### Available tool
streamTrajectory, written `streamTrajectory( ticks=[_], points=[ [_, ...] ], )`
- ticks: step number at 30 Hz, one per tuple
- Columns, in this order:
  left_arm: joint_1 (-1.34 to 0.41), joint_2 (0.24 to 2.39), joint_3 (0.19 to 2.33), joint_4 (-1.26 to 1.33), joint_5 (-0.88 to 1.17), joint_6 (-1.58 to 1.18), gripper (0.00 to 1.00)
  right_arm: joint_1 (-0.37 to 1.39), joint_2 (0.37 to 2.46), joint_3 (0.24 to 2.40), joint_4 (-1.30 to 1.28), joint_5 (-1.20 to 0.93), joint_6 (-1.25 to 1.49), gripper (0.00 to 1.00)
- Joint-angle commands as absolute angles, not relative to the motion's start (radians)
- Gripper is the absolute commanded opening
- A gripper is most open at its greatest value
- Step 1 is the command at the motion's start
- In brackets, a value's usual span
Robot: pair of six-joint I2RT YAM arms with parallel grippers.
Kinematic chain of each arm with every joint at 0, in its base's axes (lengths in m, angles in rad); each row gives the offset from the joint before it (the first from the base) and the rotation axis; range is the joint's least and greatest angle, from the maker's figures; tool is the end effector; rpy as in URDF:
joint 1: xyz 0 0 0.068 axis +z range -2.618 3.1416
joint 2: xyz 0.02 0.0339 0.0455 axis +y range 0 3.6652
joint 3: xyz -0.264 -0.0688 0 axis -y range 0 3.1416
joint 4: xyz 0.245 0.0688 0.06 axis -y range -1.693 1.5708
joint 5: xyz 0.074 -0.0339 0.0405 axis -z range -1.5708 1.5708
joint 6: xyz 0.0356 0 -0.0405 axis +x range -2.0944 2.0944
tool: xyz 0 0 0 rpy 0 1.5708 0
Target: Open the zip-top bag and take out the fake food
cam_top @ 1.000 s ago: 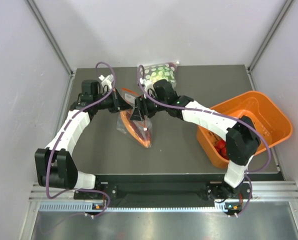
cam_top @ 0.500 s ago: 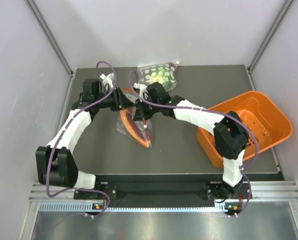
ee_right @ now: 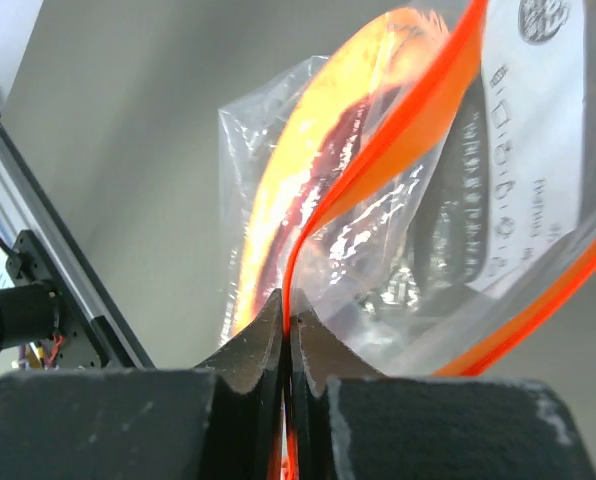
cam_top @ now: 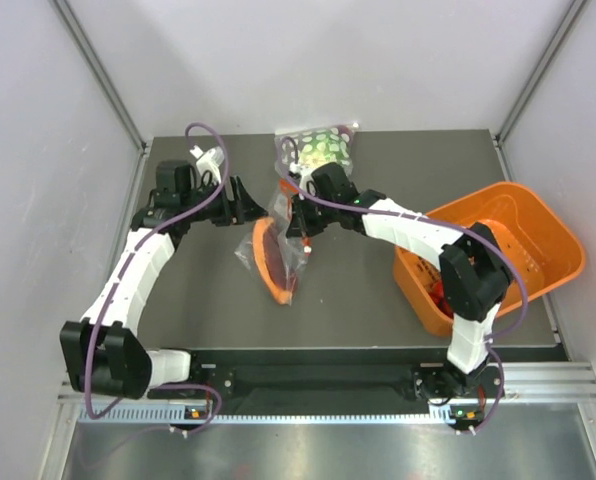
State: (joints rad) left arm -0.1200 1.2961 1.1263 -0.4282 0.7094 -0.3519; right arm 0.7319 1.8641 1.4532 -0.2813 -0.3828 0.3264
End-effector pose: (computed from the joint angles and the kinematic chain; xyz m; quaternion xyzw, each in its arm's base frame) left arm 0.2787 -0.0570 0.3285 0.0654 0.8422 -0.4010 0.3544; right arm 0.3090 0.2954 0.2551 -0.2582 0.8540 0.3594 0.2735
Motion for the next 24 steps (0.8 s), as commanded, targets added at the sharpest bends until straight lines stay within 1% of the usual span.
streamTrajectory(
  ticks=[1,5,14,19,20,22,24],
  points=[
    [-0.107,1.243,1.086,-0.431,0.657,-0.304,0.77,0.706,1.766,1.421,-0.273,-0.373,0.328,0.00],
    [-0.069,1.246,1.071,-0.427,0.646,-0.290,0.78,0.696,1.726,1.376,-0.273,-0.376,0.331,0.00],
    [-0.051,1.414,0.977,-0.332,0.446,-0.357,0.80,0.699,1.640,1.256,-0.203,-0.396,0.423,0.00],
    [-0.052,1.499,0.966,-0.245,0.457,-0.367,0.80,0.699,1.612,1.226,-0.183,-0.379,0.443,0.00],
    [-0.052,1.520,0.977,-0.242,0.487,-0.364,0.80,0.698,1.608,1.218,-0.172,-0.377,0.451,0.00],
    [-0.052,1.586,1.015,-0.259,0.497,-0.359,0.84,0.699,1.606,1.200,-0.150,-0.376,0.469,0.00],
    [-0.052,1.635,1.037,-0.297,0.469,-0.344,0.84,0.706,1.611,1.193,-0.143,-0.374,0.483,0.00]
  ],
)
